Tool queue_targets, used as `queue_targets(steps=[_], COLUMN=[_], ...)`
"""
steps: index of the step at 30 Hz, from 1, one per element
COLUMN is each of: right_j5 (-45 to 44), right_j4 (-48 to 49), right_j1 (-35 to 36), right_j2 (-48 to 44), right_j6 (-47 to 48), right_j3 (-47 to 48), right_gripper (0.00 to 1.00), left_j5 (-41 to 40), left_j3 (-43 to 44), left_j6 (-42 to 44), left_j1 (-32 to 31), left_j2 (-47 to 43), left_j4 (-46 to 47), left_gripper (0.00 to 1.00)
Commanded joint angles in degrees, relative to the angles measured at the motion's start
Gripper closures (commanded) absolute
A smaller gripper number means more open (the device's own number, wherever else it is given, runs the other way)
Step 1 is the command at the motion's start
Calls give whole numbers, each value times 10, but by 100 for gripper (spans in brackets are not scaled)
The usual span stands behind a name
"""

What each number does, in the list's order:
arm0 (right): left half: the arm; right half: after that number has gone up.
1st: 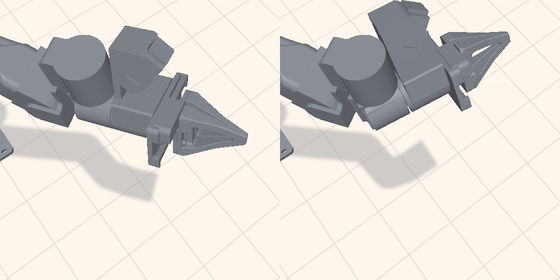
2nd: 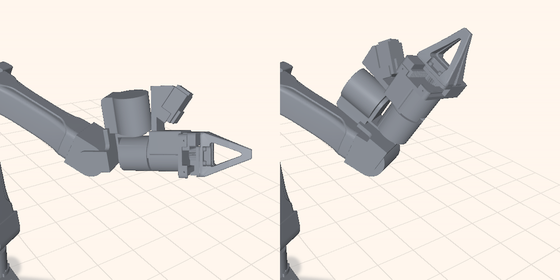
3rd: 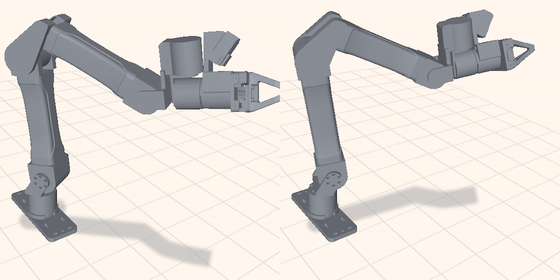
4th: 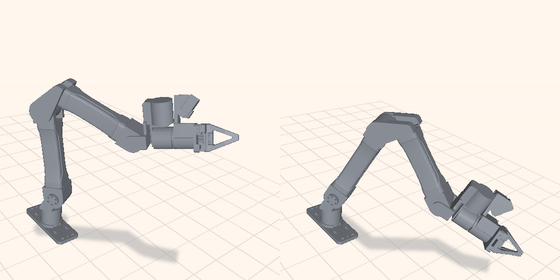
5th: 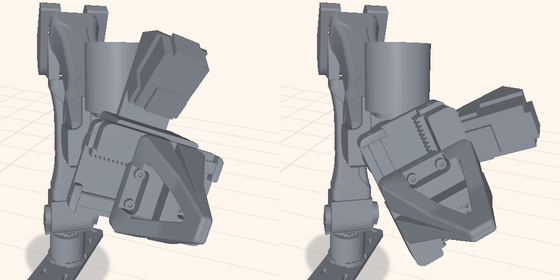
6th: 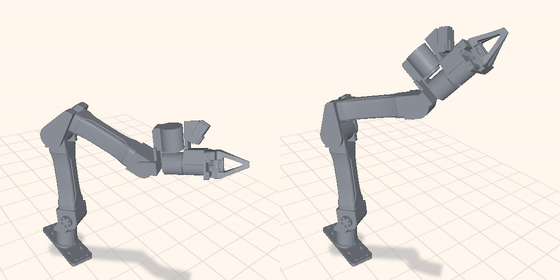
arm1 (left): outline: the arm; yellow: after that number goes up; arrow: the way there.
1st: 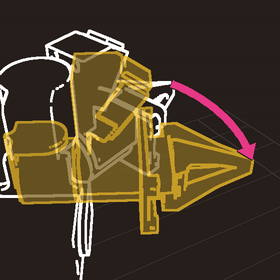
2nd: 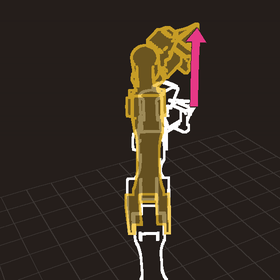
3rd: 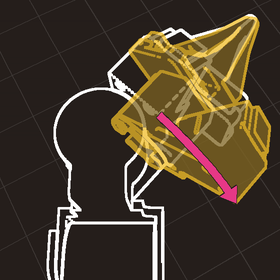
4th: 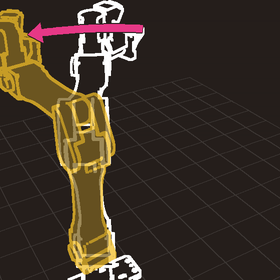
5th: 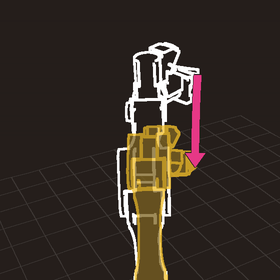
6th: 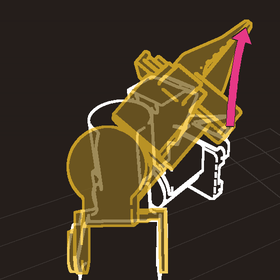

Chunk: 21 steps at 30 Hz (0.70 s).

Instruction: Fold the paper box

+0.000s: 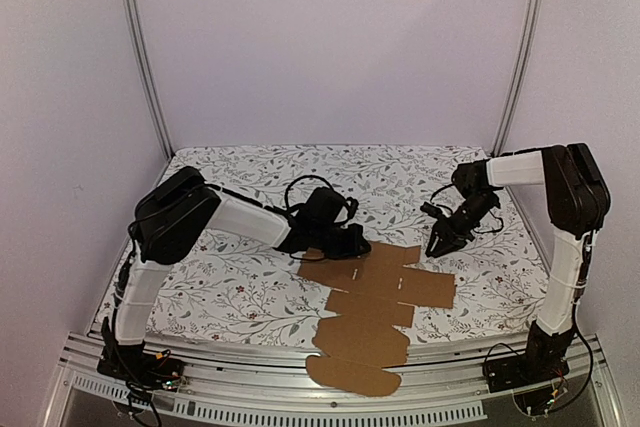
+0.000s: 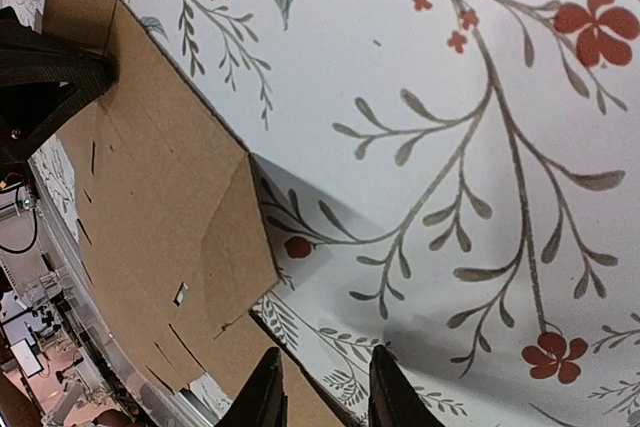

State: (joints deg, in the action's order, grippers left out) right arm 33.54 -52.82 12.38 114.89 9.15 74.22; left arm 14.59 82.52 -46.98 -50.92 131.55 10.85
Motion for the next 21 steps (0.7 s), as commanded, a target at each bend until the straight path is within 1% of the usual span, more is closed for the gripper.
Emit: queue_targets(steps=[1,5,11,21], right_j5=[0,17,29,16], right_j4=[-2,-2,2,3], right_j1=[23,39,62,87], right_j2=[19,28,33,84], right_j6=[5,3,0,-15], right_j3=[14,30,61,109], right_gripper=[74,76,83,85], left_j5=[7,10,9,15], left_j3=[12,14,8,3], left_j6=[-3,2,11,15], left_j1=[1,1,1,2], left_j2=[32,43,46,54], left_j4=[-28,-48,-58,-51], left_gripper=[98,98,99,100])
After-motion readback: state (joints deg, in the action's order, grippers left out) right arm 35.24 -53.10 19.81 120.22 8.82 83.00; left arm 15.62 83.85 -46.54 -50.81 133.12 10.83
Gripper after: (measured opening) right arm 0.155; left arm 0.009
